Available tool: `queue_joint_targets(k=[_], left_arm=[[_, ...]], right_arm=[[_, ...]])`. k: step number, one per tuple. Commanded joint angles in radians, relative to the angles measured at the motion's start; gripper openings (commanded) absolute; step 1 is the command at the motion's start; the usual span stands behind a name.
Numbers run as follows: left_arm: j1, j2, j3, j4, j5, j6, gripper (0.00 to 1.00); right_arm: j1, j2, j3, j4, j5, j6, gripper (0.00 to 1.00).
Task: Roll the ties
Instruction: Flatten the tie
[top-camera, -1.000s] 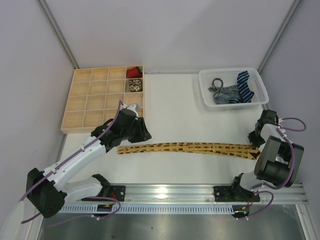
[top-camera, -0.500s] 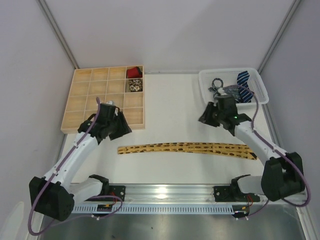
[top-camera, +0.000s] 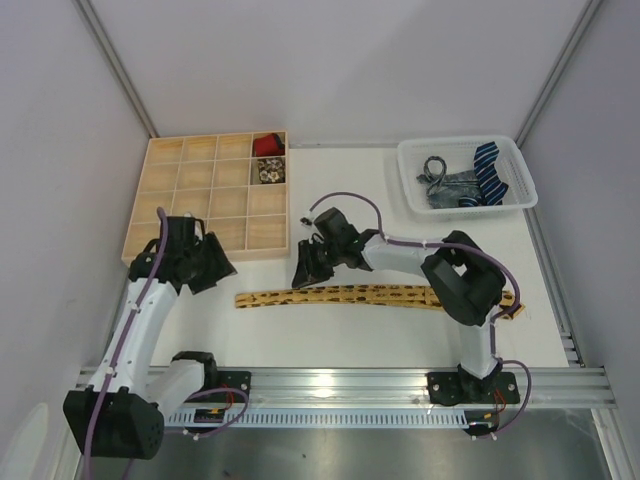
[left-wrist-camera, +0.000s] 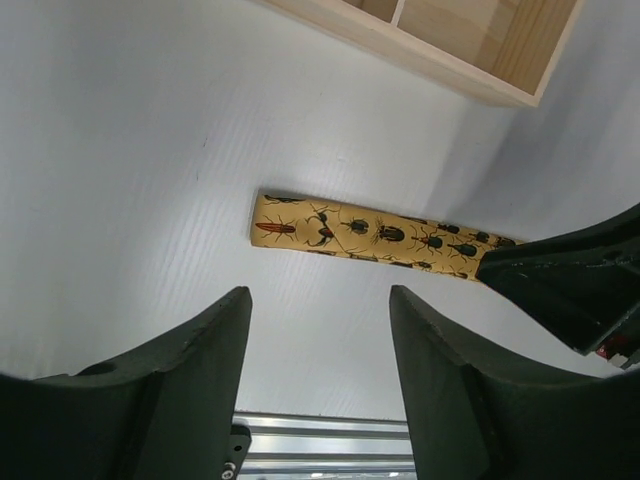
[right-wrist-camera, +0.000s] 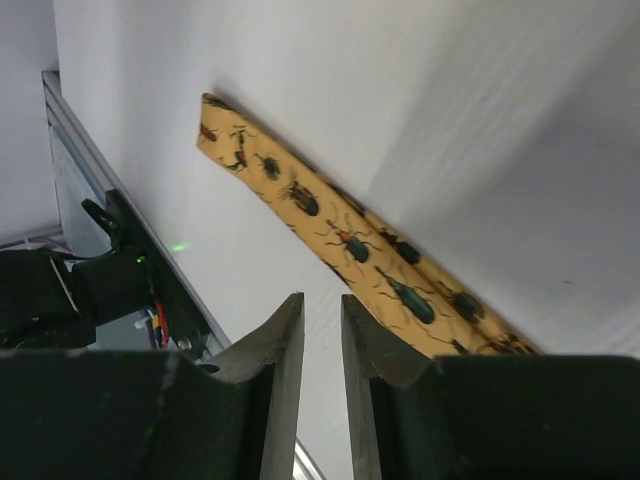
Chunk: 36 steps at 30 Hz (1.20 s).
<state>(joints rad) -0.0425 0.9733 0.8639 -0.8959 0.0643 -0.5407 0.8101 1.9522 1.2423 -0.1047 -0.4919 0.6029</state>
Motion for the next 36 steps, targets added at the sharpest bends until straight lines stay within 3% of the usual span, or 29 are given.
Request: queue_joint_targets(k=[1,4,11,16,22,36], left_arm=[[0.035,0.024,0.012,-0.032,0.055,0.047,0.62],[0.127,0.032,-0.037,-0.011,0.156,0.056,0.54],[0.156,0.070,-0.057,0.020,0.181,0.045,0.57],[0.159,0.099,-0.094,0.061,0.209,0.044,0.57],[0.161,0.123,-0.112,0.095,0.235,0.053,0.57],[0.159,0.192,-0.108,0.114,0.242,0.041,0.57]], right_arm=[[0.064,0.000,0.084,0.071,-0.027,0.012,0.26],[0.113,0.040,0.140,0.060,-0.013,0.000,0.21],[0.190,0.189,0.299,-0.004,0.035,-0.022,0.00],[0.218,0.249,0.361,-0.032,0.082,-0.032,0.00],[0.212,0.243,0.321,-0.053,0.177,-0.061,0.00],[0.190,0.254,0.296,-0.035,0.167,-0.060,0.00]])
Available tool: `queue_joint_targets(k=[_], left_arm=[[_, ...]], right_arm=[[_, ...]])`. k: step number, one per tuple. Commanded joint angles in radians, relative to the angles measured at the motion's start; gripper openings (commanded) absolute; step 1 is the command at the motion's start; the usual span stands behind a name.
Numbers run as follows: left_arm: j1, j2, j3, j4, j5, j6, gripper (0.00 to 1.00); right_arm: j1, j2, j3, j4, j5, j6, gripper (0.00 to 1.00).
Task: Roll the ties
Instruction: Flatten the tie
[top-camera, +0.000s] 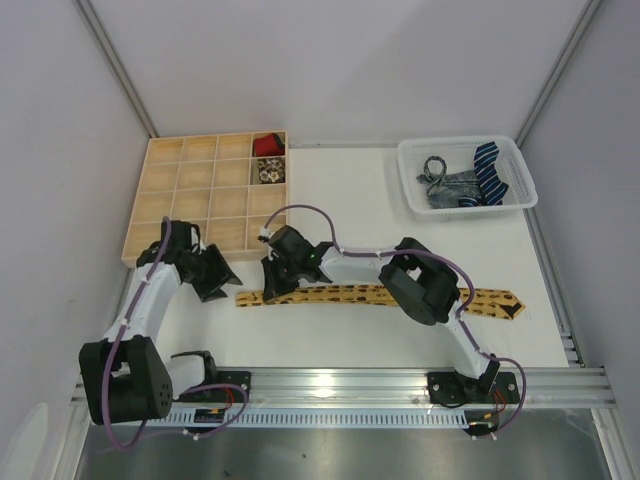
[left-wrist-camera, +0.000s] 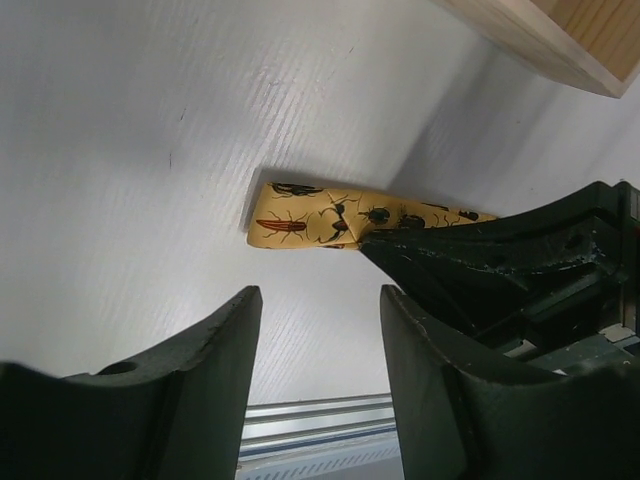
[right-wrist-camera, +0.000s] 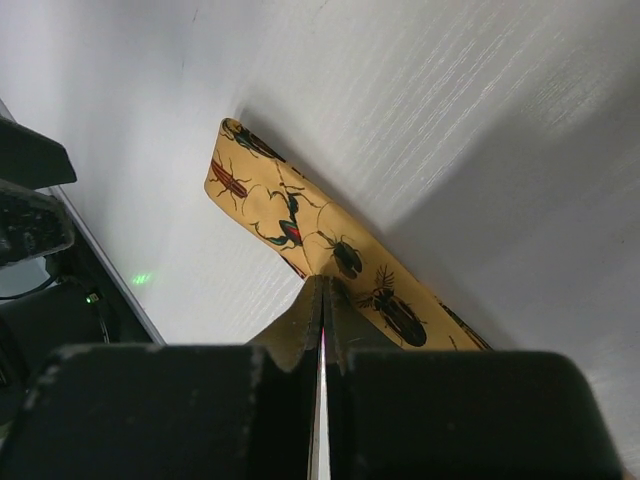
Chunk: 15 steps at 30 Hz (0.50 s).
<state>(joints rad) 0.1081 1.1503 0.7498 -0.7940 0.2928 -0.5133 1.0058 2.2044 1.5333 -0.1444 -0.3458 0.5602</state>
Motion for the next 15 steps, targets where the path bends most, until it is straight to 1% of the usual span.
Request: queue_joint_targets(k=[1,9,15], left_arm=[[0.010,0.038,0.009,0.007,0.009,0.012,0.56],[0.008,0.078,0.036,0.015,-0.020,0.012,0.54],[-0.005,0.132,0.033,0.053,0.002,0.024,0.52]], right_arm=[[-0.015,0.000,-0.010,0.014,0.021,-0.005,0.00],[-0.052,-0.049,-0.152,0.066,0.002,0.009,0.00],[-0.065,-0.078,-0.220,0.083,-0.012,0.014,0.00]])
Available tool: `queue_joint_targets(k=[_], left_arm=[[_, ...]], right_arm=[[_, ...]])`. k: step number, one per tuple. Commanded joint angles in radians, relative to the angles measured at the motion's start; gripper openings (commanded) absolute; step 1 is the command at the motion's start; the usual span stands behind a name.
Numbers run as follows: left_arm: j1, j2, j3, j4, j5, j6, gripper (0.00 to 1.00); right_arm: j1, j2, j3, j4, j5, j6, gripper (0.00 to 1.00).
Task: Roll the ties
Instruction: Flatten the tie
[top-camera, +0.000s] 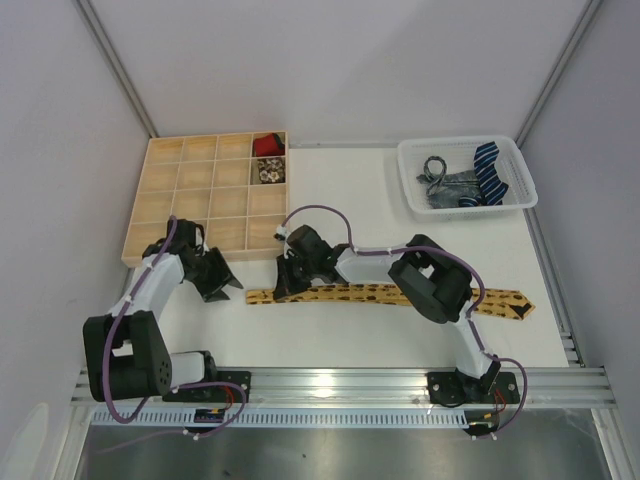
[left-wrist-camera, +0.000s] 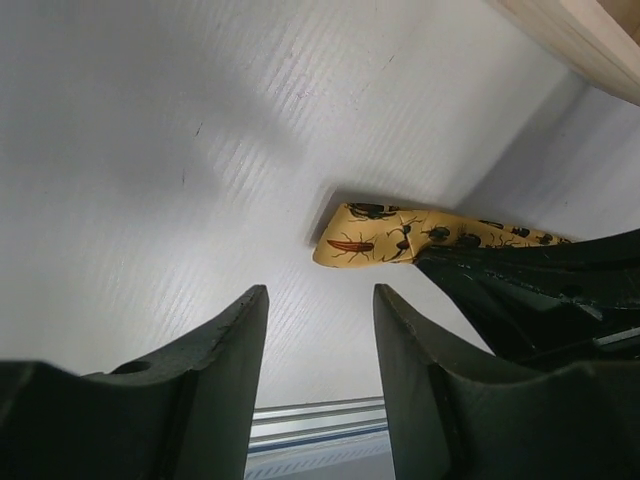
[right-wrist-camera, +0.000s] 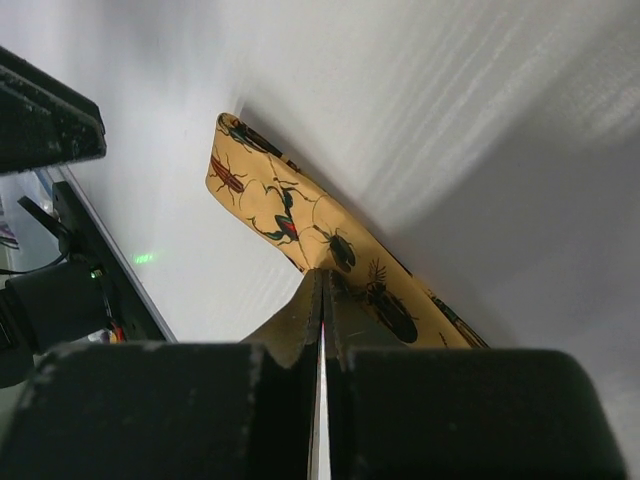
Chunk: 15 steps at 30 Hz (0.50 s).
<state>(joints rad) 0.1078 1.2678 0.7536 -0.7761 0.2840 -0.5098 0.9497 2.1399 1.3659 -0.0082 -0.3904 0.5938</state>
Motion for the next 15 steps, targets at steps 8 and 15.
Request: queue_joint_targets(k=[8,15], left_arm=[[-0.091,-0.013,-0.020,0.176,0.020,0.016,0.53],[-0.215,-0.079,-0.111,0.273,-0.042,-0.050,0.51]], right_arm=[[-0.060,-0.052,-0.106,-0.026,-0.080,-0.008,0.00],[-0.092,-0.058,-0.108,-0.015,-0.211,0.017,0.00]])
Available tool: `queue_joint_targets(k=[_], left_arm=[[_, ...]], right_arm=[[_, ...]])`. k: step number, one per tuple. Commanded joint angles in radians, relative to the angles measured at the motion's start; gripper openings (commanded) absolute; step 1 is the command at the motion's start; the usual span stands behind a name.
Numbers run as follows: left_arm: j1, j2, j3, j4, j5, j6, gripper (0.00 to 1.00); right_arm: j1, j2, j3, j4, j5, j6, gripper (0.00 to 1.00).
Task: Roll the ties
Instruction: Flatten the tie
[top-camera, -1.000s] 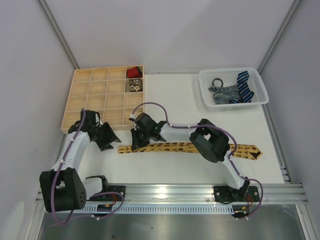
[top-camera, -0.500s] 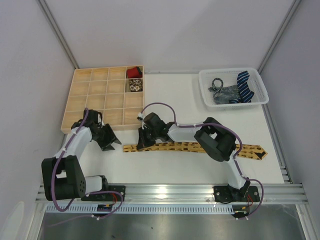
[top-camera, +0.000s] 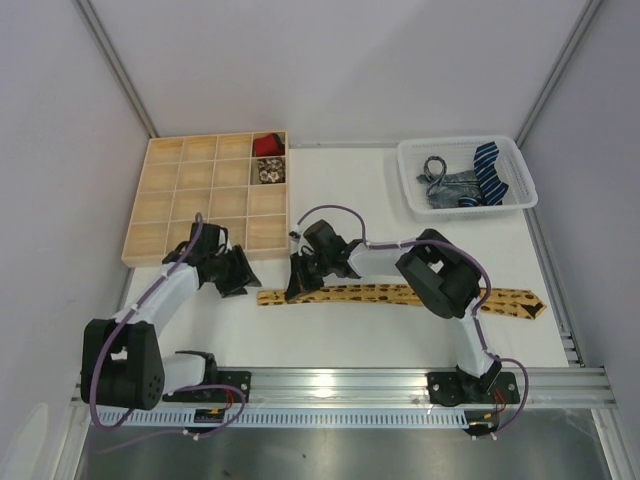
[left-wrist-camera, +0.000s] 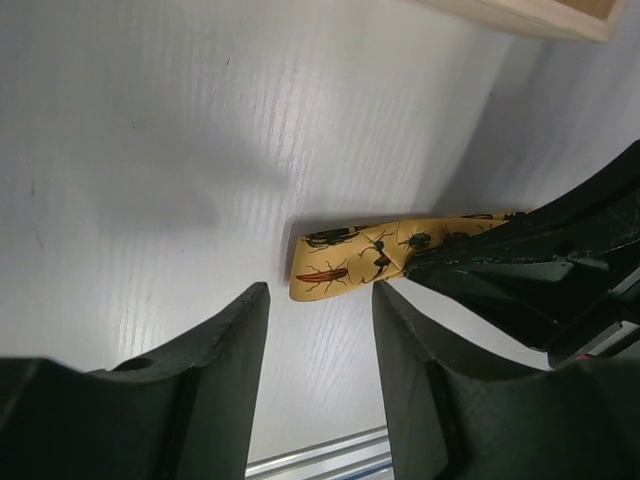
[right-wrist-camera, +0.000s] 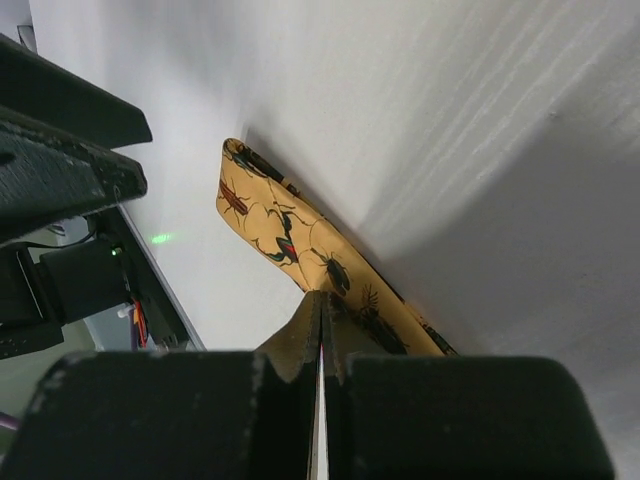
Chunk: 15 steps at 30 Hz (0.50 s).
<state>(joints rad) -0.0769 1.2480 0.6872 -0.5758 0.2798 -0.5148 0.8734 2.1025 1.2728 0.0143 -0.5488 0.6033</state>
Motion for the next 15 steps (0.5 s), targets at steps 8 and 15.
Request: queue_joint_targets(k=[8,15], left_arm=[[-0.106,-0.073,-0.135,0.126,-0.103,-0.117,0.51],[-0.164,-0.079,-0.150,0.160,-0.163,-0.117,0.50]], right_arm=[[-0.022,-0.055,-0.016,-0.062,-0.065,-0.002,0.00],[-0.030,-0.052,-0.016,-0.054,-0.068,0.001,0.00]])
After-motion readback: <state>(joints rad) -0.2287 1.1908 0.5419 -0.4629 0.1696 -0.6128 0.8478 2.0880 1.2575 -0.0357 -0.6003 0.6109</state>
